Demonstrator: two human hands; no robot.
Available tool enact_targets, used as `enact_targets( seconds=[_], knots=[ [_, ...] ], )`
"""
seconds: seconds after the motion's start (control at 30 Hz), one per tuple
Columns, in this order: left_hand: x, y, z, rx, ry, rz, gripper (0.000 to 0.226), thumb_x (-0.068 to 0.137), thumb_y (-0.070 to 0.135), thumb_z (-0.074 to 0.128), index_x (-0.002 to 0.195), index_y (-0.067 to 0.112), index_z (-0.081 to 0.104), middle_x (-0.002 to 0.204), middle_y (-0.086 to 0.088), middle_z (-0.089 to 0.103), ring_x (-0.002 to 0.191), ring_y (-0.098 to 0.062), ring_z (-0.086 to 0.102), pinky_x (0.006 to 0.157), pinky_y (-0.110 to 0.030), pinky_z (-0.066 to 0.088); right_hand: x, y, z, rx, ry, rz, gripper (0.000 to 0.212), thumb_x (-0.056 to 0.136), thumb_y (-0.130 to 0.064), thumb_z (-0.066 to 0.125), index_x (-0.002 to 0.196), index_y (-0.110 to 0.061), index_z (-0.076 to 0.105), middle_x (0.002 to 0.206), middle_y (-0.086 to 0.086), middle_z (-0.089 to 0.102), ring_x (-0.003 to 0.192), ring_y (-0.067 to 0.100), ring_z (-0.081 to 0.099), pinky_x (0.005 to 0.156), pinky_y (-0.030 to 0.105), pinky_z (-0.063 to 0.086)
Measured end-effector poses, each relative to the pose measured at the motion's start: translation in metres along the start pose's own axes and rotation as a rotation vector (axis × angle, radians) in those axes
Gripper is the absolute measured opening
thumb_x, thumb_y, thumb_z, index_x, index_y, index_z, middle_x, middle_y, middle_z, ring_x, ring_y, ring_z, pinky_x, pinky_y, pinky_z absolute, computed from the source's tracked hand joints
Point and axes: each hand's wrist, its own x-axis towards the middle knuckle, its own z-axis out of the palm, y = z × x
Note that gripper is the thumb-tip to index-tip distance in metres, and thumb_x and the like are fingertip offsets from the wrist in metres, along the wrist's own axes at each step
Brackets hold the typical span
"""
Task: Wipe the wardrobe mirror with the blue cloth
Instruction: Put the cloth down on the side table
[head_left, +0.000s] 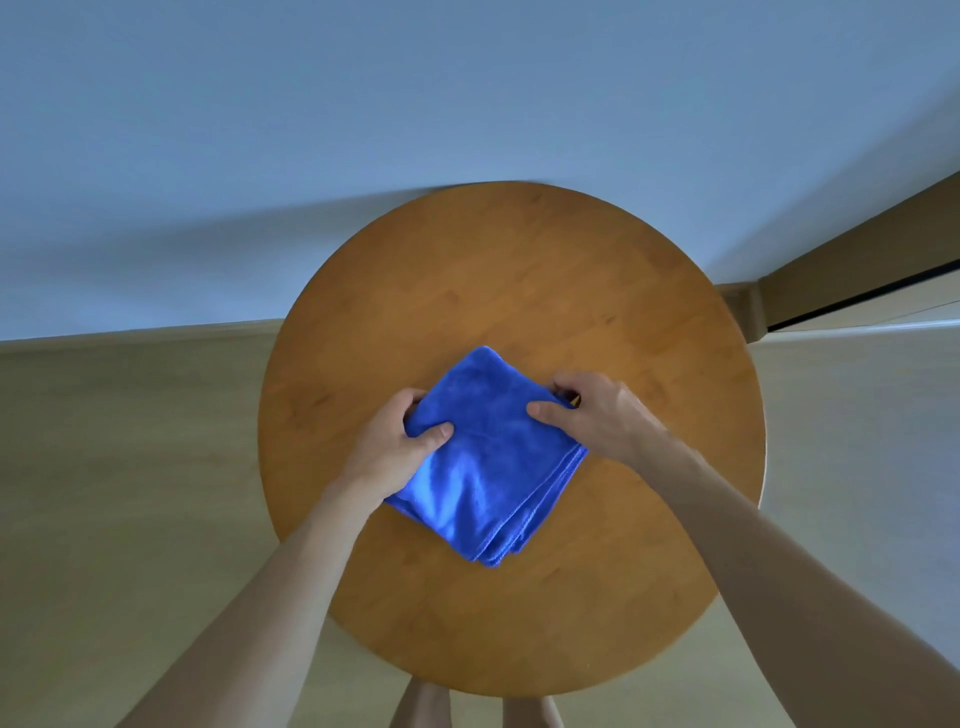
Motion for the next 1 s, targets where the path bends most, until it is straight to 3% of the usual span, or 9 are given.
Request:
enact_targets(
  seconds=[0.13, 0.2, 0.3, 0.4, 0.53, 0.67, 0.8, 0.9, 1.0],
  knots=[
    [-0.002, 0.002, 0.013, 0.179, 0.156, 0.069, 0.027, 0.093, 0.031, 0.069, 0.117, 0.028, 0.059, 0.104, 0.013, 0.068, 0.097, -0.01, 0.066, 0.085, -0.031, 0.052, -0.001, 0.006, 0.007, 0.055, -0.028, 0.003, 0.023, 0.081, -0.057, 0.07, 0.088, -0.037, 0.061, 0.084, -0.011, 0.066, 0.077, 0.009, 0.063, 0.064, 0.025, 0.048],
    [-0.007, -0.001, 0.018, 0.241, 0.209, 0.112, 0.037, 0.09, 0.033, 0.072, 0.123, 0.025, 0.058, 0.108, 0.007, 0.063, 0.099, -0.012, 0.062, 0.085, -0.03, 0.051, -0.002, 0.009, 0.006, 0.104, -0.088, -0.01, 0.02, 0.08, -0.044, 0.075, 0.094, -0.046, 0.06, 0.09, -0.02, 0.066, 0.086, 0.004, 0.064, 0.068, 0.02, 0.047],
    [-0.01, -0.009, 0.017, 0.2, 0.166, 0.107, 0.047, 0.088, 0.03, 0.074, 0.131, 0.026, 0.055, 0.116, 0.008, 0.062, 0.106, -0.011, 0.061, 0.09, -0.03, 0.051, -0.003, 0.016, 0.008, 0.144, 0.034, -0.025, 0.018, 0.09, -0.032, 0.068, 0.101, -0.046, 0.062, 0.091, -0.022, 0.066, 0.084, -0.001, 0.063, 0.065, 0.014, 0.045],
    [-0.01, -0.011, 0.014, 0.102, 0.197, 0.125, 0.042, 0.09, 0.022, 0.074, 0.13, 0.024, 0.059, 0.119, 0.008, 0.064, 0.108, -0.011, 0.062, 0.094, -0.03, 0.05, -0.004, 0.02, 0.013, 0.156, 0.156, 0.001, 0.009, 0.094, -0.034, 0.062, 0.101, -0.041, 0.063, 0.089, -0.016, 0.066, 0.081, 0.007, 0.063, 0.065, 0.026, 0.052],
    [-0.01, -0.006, 0.015, 0.252, 0.382, 0.247, 0.047, 0.095, 0.011, 0.067, 0.14, 0.016, 0.056, 0.125, -0.002, 0.053, 0.114, -0.017, 0.052, 0.105, -0.028, 0.041, -0.008, 0.019, 0.018, 0.004, 0.317, 0.031, 0.022, 0.096, -0.034, 0.06, 0.118, -0.035, 0.061, 0.108, -0.007, 0.063, 0.102, 0.019, 0.058, 0.082, 0.038, 0.051],
    [-0.025, -0.002, 0.034, 0.747, 0.492, 0.426, 0.057, 0.098, 0.025, 0.061, 0.151, 0.013, 0.045, 0.156, -0.017, 0.041, 0.148, -0.035, 0.035, 0.117, -0.049, 0.034, -0.019, 0.006, 0.028, -0.32, 0.486, -0.119, 0.056, 0.09, -0.018, 0.061, 0.144, -0.027, 0.049, 0.142, 0.005, 0.049, 0.128, 0.03, 0.042, 0.108, 0.043, 0.038],
    [-0.04, -0.012, 0.08, 0.976, 0.365, 0.469, 0.08, 0.098, 0.053, 0.047, 0.16, 0.008, 0.025, 0.169, -0.017, 0.016, 0.157, -0.031, 0.014, 0.125, -0.054, 0.021, -0.013, -0.013, 0.049, -0.624, 0.426, -0.476, 0.054, 0.099, -0.029, 0.053, 0.152, -0.031, 0.042, 0.164, 0.007, 0.03, 0.151, 0.029, 0.027, 0.122, 0.046, 0.026],
    [-0.038, -0.034, 0.091, 1.013, 0.32, 0.405, 0.088, 0.097, 0.067, 0.043, 0.161, 0.009, 0.024, 0.169, -0.014, 0.017, 0.157, -0.027, 0.017, 0.124, -0.051, 0.026, 0.004, 0.0, 0.059, -0.812, 0.202, -0.439, 0.058, 0.107, -0.048, 0.026, 0.16, -0.041, 0.005, 0.17, -0.004, -0.006, 0.157, 0.024, -0.001, 0.125, 0.047, 0.014],
    [-0.027, -0.049, 0.078, 1.05, 0.268, 0.451, 0.091, 0.095, 0.075, 0.034, 0.162, 0.014, 0.022, 0.169, -0.012, 0.018, 0.157, -0.025, 0.018, 0.123, -0.05, 0.028, 0.018, 0.018, 0.061, -0.839, 0.202, -0.366, 0.061, 0.103, -0.059, 0.009, 0.155, -0.044, -0.019, 0.163, -0.017, -0.027, 0.155, 0.02, -0.016, 0.127, 0.043, 0.003]
  ],
)
